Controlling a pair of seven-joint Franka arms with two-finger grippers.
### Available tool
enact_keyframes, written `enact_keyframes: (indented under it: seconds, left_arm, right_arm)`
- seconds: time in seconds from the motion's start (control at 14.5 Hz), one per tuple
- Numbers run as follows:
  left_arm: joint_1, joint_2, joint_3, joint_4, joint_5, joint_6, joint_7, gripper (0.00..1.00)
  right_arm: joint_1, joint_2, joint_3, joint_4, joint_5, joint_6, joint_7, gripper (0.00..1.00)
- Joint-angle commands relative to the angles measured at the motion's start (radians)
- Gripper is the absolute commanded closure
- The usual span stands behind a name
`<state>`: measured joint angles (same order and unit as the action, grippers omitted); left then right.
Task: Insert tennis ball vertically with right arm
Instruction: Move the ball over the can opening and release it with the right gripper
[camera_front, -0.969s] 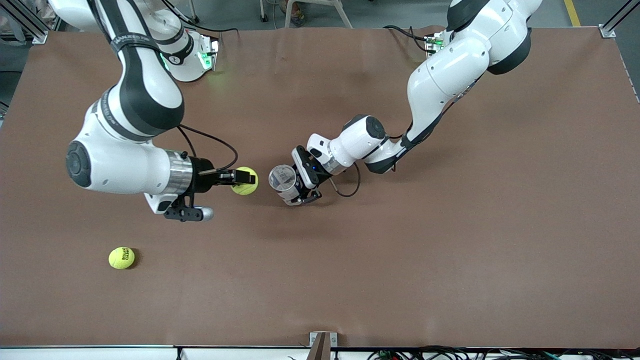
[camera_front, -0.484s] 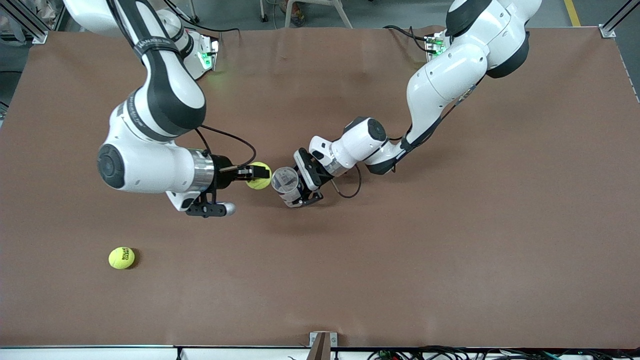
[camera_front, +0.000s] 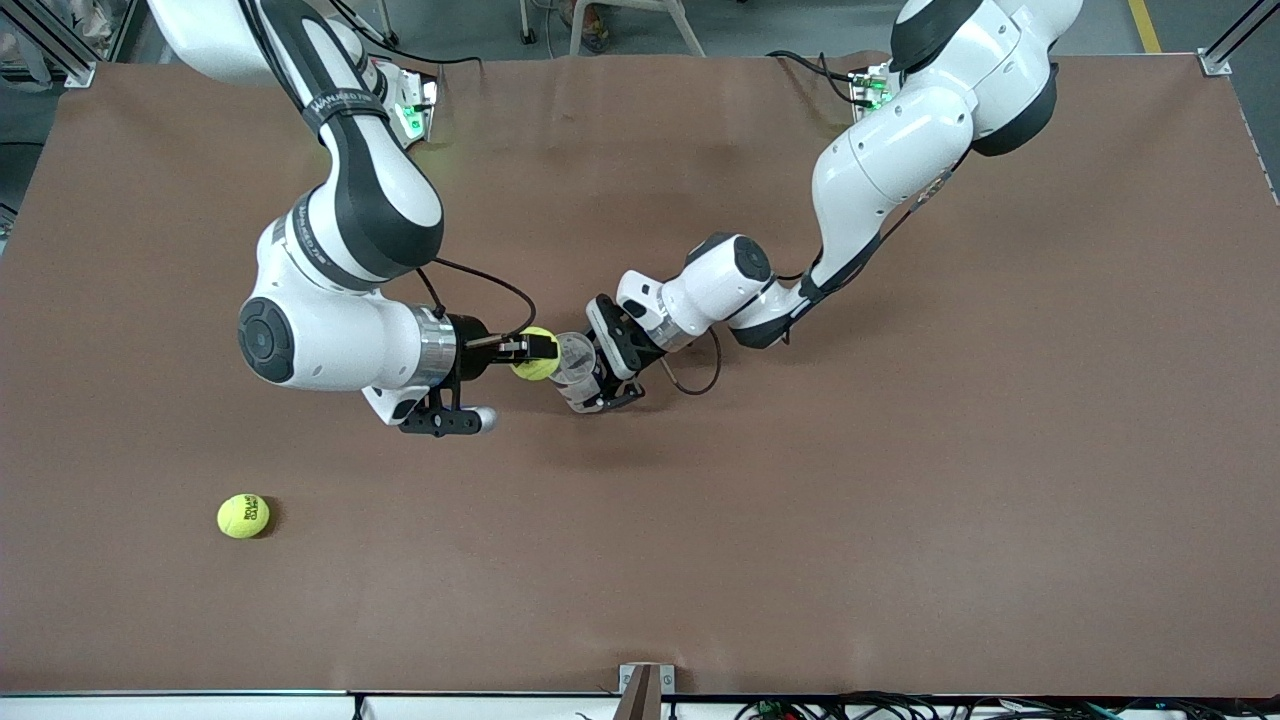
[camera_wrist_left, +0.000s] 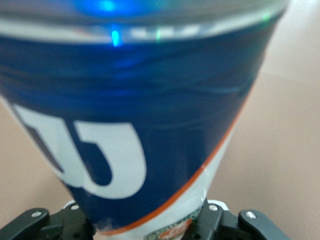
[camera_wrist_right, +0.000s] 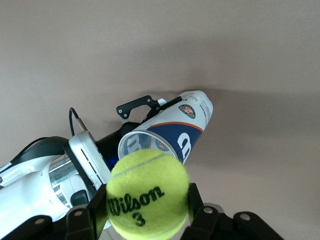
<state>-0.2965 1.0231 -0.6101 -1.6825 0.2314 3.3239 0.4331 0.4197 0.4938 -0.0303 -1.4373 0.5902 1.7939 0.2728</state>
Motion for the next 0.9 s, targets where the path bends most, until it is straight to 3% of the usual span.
enact_keyframes:
  seconds: [0.0,0.83]
  left_arm:
    - [-0.007,-0.001,0.003,0.004,-0.012,0.002,0.009,0.3]
    - [-0.009,0.0,0.003,0.004,-0.014,0.002,0.007,0.28]
  right_arm:
    - [0.028,0.006,-0.007,-0.006,0.022,0.024,0.013,0.62]
    - [0.057,0.025,-0.007,-0.006,0.022,0.038,0.013,0.59]
